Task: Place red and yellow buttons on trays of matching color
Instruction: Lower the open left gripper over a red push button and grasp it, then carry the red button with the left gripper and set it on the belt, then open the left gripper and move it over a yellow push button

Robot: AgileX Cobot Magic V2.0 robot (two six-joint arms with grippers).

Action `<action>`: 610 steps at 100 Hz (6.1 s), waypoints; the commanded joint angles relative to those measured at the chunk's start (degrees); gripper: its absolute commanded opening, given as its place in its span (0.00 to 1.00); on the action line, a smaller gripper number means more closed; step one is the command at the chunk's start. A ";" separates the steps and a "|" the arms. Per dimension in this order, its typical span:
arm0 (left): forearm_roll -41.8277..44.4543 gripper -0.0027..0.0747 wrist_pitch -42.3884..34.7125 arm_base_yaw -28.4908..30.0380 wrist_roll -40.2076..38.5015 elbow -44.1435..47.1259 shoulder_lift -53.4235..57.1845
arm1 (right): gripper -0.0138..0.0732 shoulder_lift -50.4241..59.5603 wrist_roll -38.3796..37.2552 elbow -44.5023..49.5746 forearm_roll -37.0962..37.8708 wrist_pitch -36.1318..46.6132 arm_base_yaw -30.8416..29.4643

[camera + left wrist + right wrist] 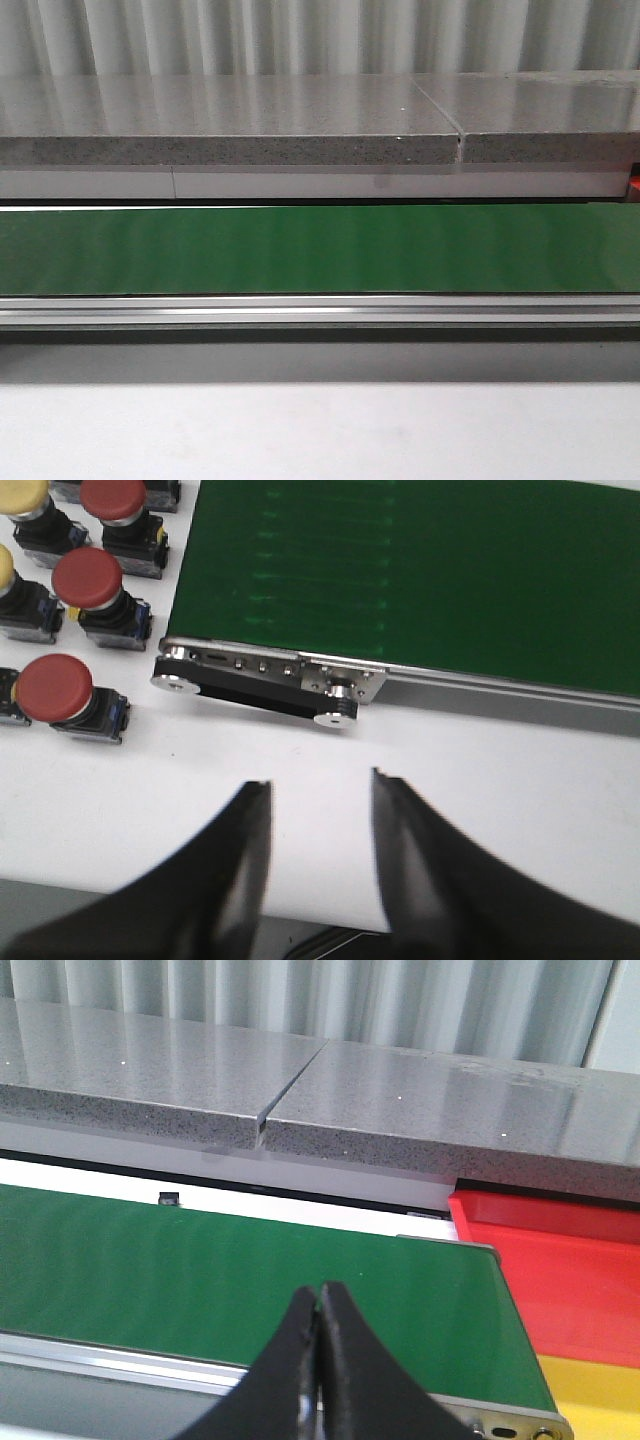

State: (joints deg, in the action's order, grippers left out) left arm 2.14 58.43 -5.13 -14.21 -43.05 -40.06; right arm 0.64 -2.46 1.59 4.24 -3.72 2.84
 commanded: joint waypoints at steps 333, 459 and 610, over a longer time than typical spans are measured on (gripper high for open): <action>3.72 0.01 -5.73 11.44 2.51 -21.21 -29.94 | 0.08 0.75 0.21 -0.28 0.72 4.85 0.00; -2.80 0.77 1.03 8.12 13.81 -30.83 -49.08 | 0.08 0.75 0.21 -0.28 0.72 4.80 0.00; -2.14 0.77 -10.81 26.69 3.84 -6.37 -25.71 | 0.08 0.75 0.21 -0.28 0.72 4.58 0.00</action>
State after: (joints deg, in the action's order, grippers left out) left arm 0.00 52.39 17.25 -9.07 -51.70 -67.57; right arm 0.64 -2.46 1.59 4.24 -3.72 2.84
